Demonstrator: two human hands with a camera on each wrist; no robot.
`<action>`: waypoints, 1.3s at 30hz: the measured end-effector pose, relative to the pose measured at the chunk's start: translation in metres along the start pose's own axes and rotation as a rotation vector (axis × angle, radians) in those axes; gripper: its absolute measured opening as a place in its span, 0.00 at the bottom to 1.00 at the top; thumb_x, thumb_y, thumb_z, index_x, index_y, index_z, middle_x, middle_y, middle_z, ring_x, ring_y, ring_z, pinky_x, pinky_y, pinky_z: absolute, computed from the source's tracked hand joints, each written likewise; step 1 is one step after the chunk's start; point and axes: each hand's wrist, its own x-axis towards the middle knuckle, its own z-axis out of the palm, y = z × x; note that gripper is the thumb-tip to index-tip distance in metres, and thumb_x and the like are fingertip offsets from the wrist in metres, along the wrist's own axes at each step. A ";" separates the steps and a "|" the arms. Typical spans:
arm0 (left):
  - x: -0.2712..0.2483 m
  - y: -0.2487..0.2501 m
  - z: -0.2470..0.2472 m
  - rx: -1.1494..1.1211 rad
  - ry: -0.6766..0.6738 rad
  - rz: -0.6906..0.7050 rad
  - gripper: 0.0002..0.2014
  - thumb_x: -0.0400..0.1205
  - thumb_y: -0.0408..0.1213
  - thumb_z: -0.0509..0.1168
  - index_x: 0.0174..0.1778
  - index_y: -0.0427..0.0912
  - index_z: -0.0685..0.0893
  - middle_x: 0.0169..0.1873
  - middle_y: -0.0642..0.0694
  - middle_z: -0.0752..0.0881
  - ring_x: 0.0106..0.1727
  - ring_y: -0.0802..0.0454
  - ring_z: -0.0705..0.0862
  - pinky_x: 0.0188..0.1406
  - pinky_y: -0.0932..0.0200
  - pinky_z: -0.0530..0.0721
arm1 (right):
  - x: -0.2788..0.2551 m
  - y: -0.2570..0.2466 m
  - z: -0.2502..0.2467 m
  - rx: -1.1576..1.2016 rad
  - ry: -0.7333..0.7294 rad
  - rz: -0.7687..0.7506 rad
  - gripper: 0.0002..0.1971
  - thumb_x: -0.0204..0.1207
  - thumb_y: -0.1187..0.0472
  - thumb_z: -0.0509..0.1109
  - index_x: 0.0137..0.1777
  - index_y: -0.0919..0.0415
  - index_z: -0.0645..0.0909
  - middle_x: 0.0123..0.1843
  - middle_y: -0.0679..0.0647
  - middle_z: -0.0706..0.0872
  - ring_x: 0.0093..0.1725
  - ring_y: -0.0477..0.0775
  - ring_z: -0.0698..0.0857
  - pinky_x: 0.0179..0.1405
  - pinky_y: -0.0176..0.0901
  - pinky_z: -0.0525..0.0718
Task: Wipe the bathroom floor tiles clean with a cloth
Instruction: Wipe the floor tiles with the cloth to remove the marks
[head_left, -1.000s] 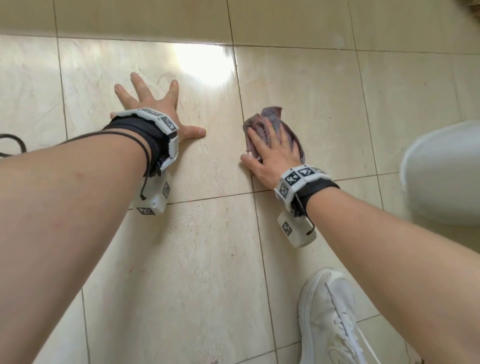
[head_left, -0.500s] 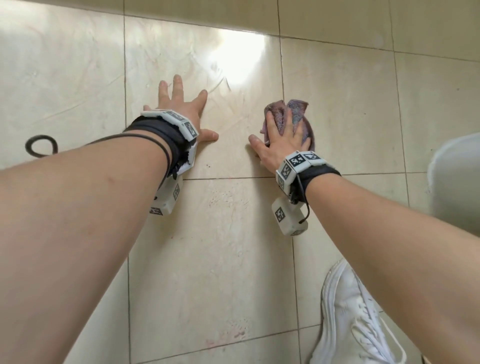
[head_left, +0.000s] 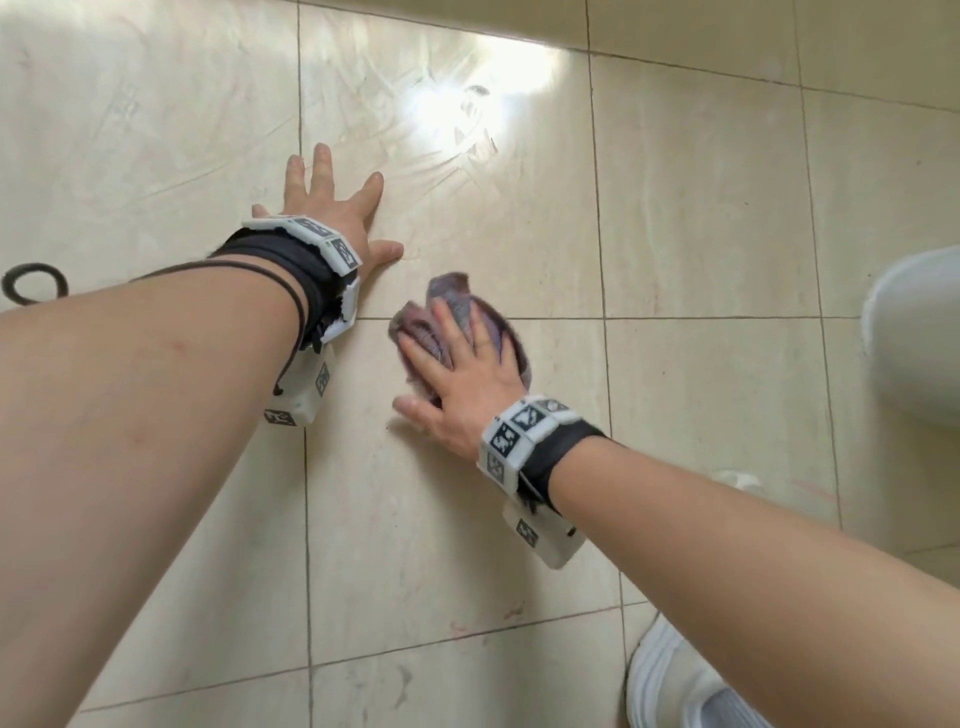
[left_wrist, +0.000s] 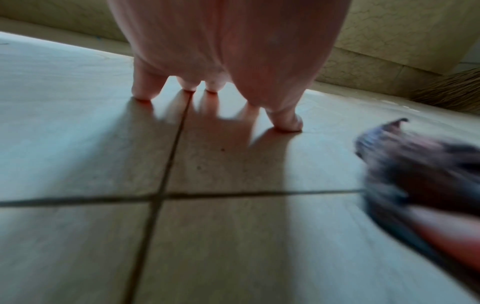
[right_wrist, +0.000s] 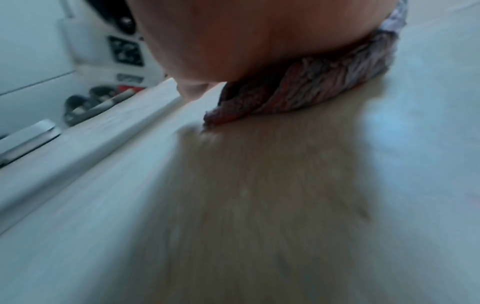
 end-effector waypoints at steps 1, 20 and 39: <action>-0.002 -0.001 0.001 -0.002 -0.001 -0.003 0.39 0.82 0.62 0.61 0.85 0.65 0.47 0.85 0.46 0.34 0.86 0.42 0.36 0.76 0.23 0.52 | -0.010 0.006 0.006 -0.043 -0.021 -0.022 0.34 0.81 0.30 0.47 0.83 0.33 0.38 0.84 0.44 0.24 0.82 0.57 0.25 0.79 0.68 0.33; -0.012 -0.029 0.006 -0.024 -0.010 0.000 0.35 0.86 0.57 0.58 0.85 0.64 0.47 0.85 0.48 0.34 0.86 0.44 0.36 0.81 0.32 0.48 | -0.012 0.040 -0.002 -0.109 0.005 0.001 0.34 0.81 0.30 0.45 0.83 0.32 0.37 0.84 0.43 0.26 0.83 0.55 0.27 0.82 0.68 0.38; -0.035 -0.082 0.017 0.034 -0.003 0.046 0.38 0.85 0.59 0.59 0.86 0.62 0.46 0.85 0.45 0.34 0.86 0.45 0.36 0.82 0.36 0.47 | 0.017 0.025 -0.015 -0.113 0.069 -0.067 0.32 0.81 0.30 0.46 0.82 0.29 0.40 0.85 0.41 0.28 0.83 0.54 0.28 0.80 0.71 0.37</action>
